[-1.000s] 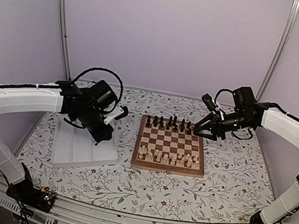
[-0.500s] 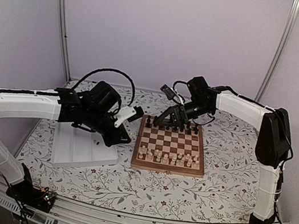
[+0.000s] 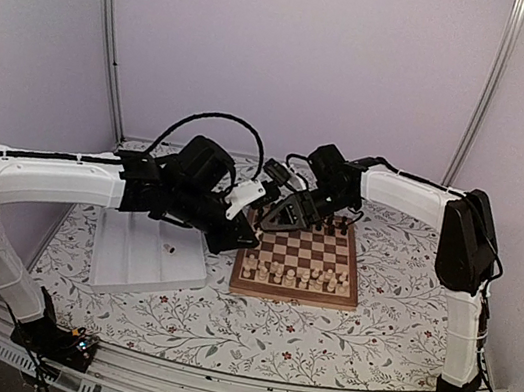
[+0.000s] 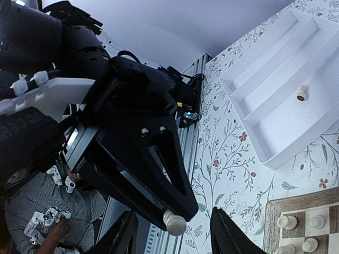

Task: Set up the chess pieces on the board
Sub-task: Place the chess piece on the chessboard.

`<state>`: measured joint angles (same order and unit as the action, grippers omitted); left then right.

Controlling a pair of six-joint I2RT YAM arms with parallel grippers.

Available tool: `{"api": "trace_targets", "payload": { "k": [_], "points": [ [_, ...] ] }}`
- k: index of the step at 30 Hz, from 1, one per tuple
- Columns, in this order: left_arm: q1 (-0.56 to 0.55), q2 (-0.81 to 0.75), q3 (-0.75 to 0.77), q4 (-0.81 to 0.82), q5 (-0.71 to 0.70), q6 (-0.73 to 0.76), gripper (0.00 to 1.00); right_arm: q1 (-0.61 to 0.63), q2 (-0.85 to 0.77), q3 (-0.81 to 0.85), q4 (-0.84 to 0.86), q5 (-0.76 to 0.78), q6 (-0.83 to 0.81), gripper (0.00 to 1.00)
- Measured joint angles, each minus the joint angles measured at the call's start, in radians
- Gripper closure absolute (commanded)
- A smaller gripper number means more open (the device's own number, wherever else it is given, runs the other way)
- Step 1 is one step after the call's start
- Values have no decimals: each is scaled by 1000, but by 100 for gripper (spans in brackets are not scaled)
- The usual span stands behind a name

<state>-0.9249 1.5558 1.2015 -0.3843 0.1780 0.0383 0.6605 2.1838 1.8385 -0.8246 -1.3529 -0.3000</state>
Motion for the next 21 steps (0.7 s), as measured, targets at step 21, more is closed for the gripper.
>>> {"api": "trace_targets", "payload": {
  "k": [21],
  "points": [
    [-7,21,14,3,-27,4,76,6,-2,-48,-4,-12,-33,92]
  ]
}}
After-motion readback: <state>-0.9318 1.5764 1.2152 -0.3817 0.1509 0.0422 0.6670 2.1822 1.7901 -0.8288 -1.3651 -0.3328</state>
